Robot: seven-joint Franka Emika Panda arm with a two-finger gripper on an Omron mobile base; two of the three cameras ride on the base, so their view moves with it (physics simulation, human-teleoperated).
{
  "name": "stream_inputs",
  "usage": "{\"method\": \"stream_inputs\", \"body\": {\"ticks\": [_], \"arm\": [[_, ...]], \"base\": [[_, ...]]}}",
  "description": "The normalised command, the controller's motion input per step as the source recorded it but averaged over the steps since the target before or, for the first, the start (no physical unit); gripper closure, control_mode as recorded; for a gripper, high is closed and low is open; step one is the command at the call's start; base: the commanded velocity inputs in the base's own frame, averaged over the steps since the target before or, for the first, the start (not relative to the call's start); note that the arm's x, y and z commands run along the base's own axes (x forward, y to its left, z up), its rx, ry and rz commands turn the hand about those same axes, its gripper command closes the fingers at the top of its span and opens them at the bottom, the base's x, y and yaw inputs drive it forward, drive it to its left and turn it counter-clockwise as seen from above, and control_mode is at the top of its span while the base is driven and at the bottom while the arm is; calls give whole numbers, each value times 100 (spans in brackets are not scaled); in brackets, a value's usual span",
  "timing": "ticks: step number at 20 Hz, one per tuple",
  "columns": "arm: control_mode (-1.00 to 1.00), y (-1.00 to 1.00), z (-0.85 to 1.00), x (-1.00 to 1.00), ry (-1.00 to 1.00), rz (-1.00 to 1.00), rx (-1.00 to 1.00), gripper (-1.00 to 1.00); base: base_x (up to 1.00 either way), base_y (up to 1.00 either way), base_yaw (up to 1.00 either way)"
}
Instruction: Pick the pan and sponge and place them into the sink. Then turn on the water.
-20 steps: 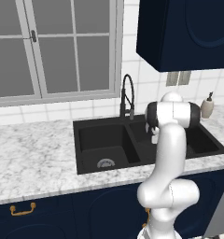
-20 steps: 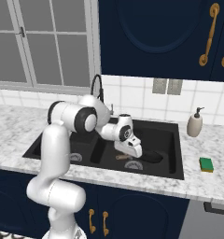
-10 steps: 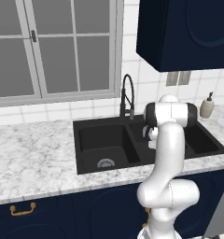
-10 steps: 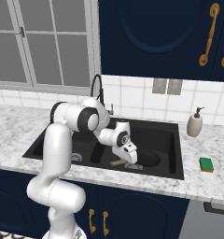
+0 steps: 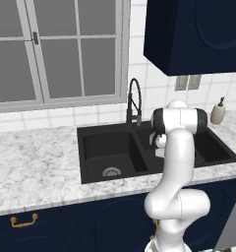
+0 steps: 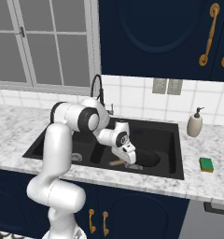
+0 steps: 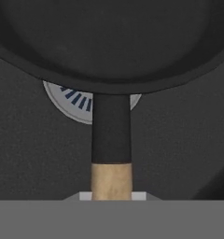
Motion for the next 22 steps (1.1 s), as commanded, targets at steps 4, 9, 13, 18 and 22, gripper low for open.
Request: {"method": "stream_inputs", "body": {"ticks": [4,9,13,18,22], "arm": [[-100,0,0,4,0,0,0,100],[-100,-3,0,6,0,-1,0,-100],[-100,0,0,0,0,0,0,-100],[-100,0,2,0,0,0,0,-100],[-100,-13,62,7,4,8,4,-100]], "base": [[0,0,0],[0,0,0],[0,0,0],[0,0,0],[0,0,0]]}}
